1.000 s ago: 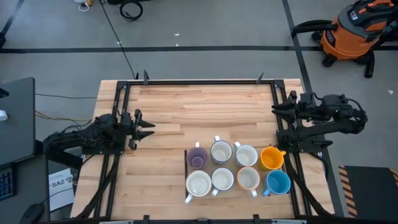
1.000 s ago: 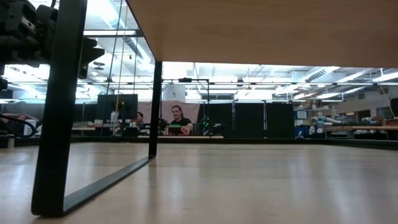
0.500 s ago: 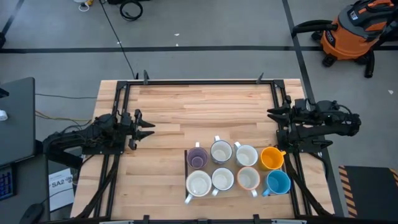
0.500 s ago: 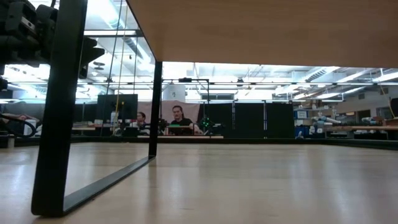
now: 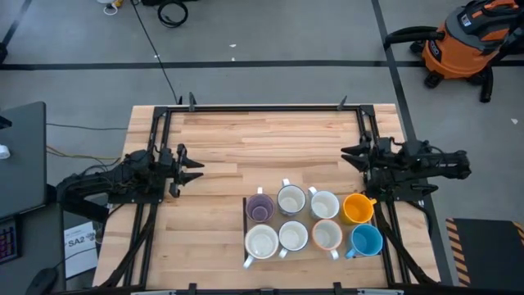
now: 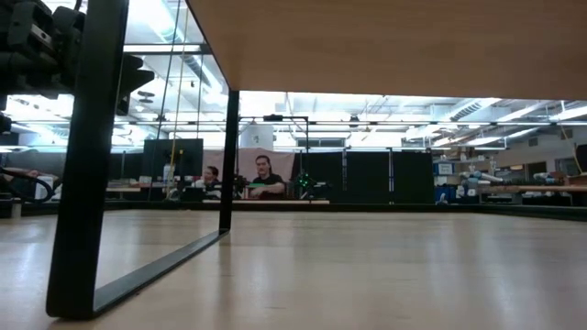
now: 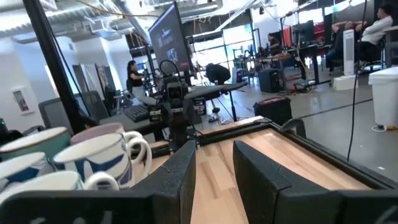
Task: Place coffee mugs
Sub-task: Return to Home Position
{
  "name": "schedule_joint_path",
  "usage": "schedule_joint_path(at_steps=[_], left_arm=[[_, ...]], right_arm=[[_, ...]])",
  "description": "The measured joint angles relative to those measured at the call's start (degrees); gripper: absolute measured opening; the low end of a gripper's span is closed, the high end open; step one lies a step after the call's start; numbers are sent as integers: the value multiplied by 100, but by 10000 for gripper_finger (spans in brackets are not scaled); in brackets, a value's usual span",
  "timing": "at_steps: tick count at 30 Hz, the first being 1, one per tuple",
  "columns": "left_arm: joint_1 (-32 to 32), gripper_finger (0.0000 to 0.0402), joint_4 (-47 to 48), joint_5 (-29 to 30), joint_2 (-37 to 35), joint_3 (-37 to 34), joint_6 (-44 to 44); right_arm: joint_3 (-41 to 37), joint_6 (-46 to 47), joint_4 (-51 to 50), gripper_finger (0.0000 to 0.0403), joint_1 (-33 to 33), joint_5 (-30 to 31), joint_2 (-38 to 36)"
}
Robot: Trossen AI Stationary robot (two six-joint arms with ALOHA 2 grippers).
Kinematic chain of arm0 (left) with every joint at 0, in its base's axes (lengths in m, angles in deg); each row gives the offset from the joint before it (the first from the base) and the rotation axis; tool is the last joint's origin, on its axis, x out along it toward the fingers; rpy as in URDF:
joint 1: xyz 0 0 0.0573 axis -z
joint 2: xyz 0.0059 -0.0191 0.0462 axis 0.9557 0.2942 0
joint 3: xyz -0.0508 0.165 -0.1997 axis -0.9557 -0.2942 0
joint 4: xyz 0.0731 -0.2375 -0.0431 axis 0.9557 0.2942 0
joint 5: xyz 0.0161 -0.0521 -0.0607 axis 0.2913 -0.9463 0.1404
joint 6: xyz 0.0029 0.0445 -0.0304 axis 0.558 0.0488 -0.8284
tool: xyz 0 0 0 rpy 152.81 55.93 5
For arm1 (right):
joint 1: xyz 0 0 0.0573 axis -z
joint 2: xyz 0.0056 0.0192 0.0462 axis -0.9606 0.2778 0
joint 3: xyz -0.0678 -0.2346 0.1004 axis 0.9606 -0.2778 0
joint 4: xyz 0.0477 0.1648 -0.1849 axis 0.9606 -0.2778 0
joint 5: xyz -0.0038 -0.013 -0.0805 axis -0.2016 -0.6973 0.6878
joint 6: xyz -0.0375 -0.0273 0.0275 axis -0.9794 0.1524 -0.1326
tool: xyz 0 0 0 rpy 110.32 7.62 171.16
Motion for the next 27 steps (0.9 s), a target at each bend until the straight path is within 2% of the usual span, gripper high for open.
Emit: schedule_joint_path(at_steps=[10, 22, 27], left_arm=[[0, 149, -6, 0, 0, 0, -2], [0, 149, -9, 0, 0, -2, -4], [0, 149, -9, -2, 0, -2, -4]], right_arm=[[-846, -154, 1043, 113, 0, -85, 0], [-1622, -330, 1782, 113, 0, -61, 0], [-1665, -442, 1688, 113, 2, -57, 0]])
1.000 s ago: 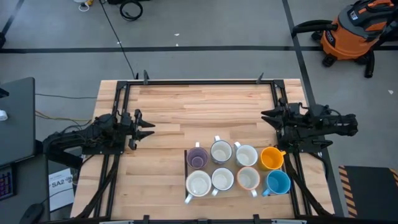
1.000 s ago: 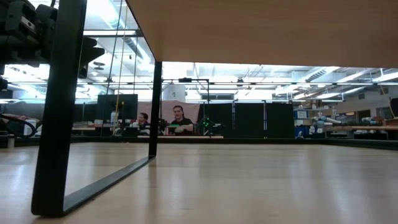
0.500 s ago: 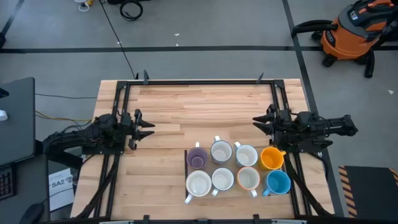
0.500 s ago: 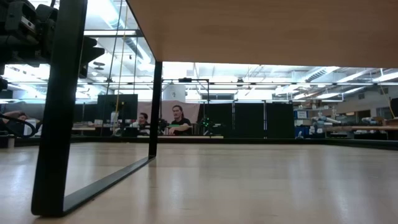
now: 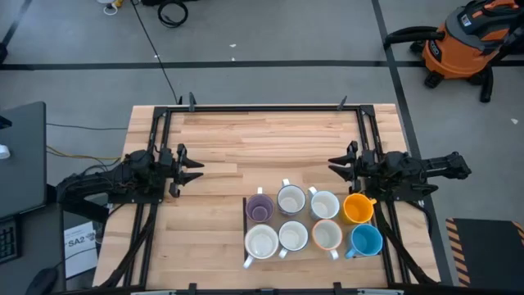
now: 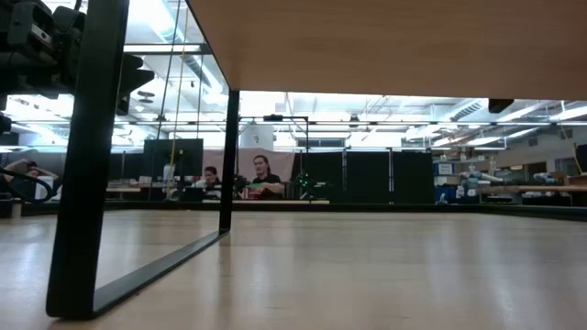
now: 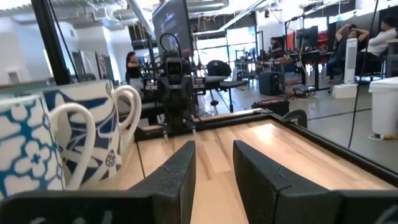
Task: Place coffee mugs
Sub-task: Return to Home Position
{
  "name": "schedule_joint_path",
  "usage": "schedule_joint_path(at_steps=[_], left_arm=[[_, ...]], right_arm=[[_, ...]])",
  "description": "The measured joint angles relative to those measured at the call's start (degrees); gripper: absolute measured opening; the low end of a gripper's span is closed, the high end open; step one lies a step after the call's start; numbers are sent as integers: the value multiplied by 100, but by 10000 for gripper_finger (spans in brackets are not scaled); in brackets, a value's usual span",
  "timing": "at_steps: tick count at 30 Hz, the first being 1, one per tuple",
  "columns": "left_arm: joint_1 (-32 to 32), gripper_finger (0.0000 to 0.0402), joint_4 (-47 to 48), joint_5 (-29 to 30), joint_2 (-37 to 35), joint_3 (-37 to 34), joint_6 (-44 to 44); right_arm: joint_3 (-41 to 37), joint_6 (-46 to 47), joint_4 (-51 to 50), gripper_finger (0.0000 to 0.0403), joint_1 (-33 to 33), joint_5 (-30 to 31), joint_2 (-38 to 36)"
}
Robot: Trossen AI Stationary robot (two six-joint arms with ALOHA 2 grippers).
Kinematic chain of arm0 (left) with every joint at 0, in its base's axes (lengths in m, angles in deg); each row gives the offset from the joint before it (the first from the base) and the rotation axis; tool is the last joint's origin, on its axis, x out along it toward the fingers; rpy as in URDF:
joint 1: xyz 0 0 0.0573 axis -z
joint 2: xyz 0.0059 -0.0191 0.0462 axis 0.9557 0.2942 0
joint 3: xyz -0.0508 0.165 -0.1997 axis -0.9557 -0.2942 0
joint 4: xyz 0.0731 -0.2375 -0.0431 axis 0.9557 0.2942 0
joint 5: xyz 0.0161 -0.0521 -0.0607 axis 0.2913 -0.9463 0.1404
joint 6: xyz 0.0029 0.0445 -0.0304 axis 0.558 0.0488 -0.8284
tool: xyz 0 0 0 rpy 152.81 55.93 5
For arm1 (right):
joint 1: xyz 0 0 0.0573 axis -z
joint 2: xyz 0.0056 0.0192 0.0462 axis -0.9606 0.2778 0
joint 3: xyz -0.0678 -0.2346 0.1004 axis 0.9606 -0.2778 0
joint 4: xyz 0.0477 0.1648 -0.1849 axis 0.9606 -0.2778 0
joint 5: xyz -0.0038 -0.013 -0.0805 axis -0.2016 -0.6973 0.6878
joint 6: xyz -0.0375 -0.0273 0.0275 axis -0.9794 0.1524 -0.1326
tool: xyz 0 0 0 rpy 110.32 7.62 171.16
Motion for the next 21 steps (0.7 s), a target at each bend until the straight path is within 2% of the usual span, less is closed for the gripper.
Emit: schedule_joint_path(at_steps=[12, 21], left_arm=[[0, 149, 49, 2, 0, 0, -4], [0, 149, 76, 4, 0, 0, -4]], right_arm=[[0, -426, -407, 113, 0, -19, 54], [0, -222, -409, 113, 0, -25, 57]])
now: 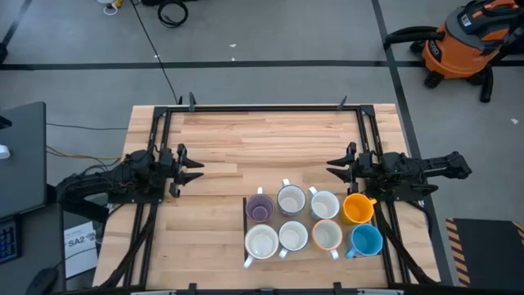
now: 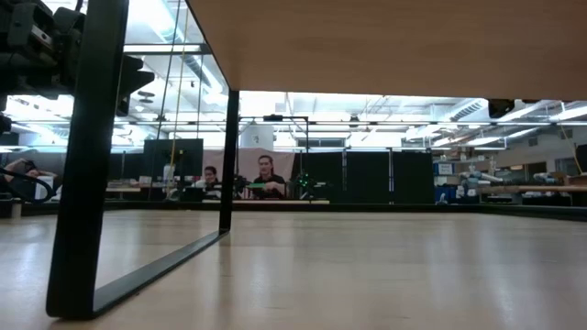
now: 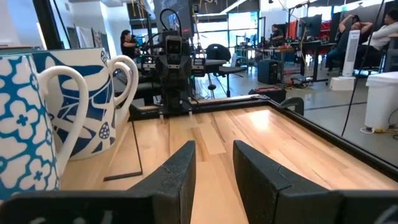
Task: Place coffee mugs
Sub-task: Return to Home Position
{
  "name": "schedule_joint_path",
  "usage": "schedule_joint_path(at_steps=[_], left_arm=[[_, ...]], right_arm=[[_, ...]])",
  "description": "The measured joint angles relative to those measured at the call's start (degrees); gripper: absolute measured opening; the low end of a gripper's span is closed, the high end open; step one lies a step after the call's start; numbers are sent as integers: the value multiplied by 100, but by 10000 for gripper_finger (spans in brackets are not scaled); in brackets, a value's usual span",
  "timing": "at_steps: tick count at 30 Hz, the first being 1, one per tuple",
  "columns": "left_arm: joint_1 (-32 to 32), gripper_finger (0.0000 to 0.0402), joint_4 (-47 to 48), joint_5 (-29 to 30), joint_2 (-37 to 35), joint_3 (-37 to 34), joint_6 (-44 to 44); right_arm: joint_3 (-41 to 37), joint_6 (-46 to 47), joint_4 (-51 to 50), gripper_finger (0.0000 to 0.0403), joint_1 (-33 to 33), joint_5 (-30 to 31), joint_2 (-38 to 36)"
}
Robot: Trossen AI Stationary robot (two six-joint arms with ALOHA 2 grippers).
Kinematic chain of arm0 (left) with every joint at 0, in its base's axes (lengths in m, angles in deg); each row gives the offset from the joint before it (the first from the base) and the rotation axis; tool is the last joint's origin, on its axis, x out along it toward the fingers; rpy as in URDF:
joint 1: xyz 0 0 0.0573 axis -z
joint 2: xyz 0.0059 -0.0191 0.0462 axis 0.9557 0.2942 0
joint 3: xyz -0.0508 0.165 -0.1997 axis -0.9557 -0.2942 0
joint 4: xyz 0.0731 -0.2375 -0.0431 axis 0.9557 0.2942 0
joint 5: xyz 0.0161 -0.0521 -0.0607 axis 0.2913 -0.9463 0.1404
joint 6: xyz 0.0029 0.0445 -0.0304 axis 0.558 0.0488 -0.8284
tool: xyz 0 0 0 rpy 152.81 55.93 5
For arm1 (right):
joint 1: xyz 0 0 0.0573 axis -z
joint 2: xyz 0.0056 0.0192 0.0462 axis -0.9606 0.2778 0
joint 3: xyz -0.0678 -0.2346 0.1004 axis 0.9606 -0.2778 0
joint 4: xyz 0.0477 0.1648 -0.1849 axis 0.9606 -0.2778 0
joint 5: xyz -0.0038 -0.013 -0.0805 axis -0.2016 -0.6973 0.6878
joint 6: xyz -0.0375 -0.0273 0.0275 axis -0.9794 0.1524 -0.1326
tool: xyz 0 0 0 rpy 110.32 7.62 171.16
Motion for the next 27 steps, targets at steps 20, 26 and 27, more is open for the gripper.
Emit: schedule_joint_path(at_steps=[20, 26, 27], left_arm=[[0, 149, -86, -7, 0, 0, -55], [0, 149, -104, -7, 0, 0, -55], [-1, 149, -104, -7, 0, 0, -55]], right_arm=[[0, 0, 7, 113, 0, -3, 0], [2, 0, 7, 113, 0, -3, 0], [2, 0, 7, 113, 0, -4, 0]])
